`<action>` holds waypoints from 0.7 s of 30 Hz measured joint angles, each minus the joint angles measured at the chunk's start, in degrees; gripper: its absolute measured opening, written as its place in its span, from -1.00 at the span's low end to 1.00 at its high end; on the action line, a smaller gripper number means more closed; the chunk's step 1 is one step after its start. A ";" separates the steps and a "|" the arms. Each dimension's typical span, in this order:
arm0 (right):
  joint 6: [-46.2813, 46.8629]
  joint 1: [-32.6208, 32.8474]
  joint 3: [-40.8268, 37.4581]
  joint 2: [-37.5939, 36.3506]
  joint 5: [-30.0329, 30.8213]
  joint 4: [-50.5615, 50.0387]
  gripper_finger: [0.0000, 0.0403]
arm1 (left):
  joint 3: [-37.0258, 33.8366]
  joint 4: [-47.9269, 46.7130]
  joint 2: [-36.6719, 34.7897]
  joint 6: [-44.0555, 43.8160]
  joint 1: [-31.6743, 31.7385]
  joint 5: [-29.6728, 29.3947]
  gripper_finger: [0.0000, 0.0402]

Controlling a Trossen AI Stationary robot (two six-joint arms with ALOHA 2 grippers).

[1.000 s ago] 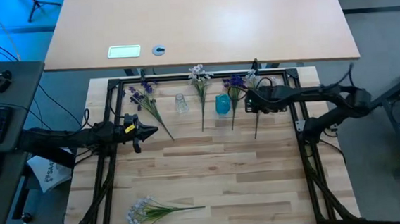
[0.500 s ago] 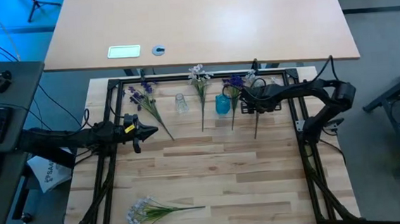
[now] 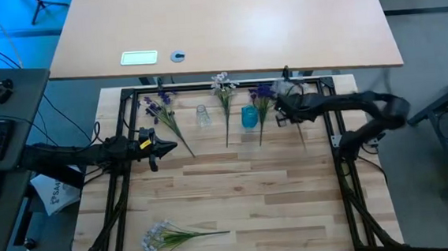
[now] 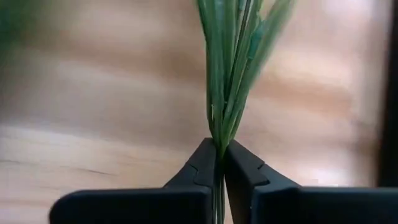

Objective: Sort flowers into vase by color
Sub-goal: Put the right white flowers into the blue vase

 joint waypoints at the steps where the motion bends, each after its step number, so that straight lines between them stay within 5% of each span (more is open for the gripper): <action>1: 0.07 0.56 0.09 -3.76 0.22 -0.32 -0.97 | 0.00 -0.01 0.02 0.00 0.00 -0.01 -1.00; 8: -3.31 3.32 0.02 -27.23 5.04 -2.02 -0.99 | 0.00 -0.02 0.02 0.02 0.00 0.00 -1.00; 12: -10.68 6.41 0.06 -33.63 -0.40 13.28 -0.99 | 0.00 -0.02 0.00 0.02 0.00 0.00 -1.00; 16: -23.10 11.54 0.11 -30.99 -3.82 32.88 -0.99 | 0.00 -0.02 0.00 0.00 0.00 0.00 -1.00; 21: -34.12 15.71 0.13 -18.32 -10.12 55.71 -1.00 | 0.00 -0.02 0.00 0.02 0.00 0.00 -1.00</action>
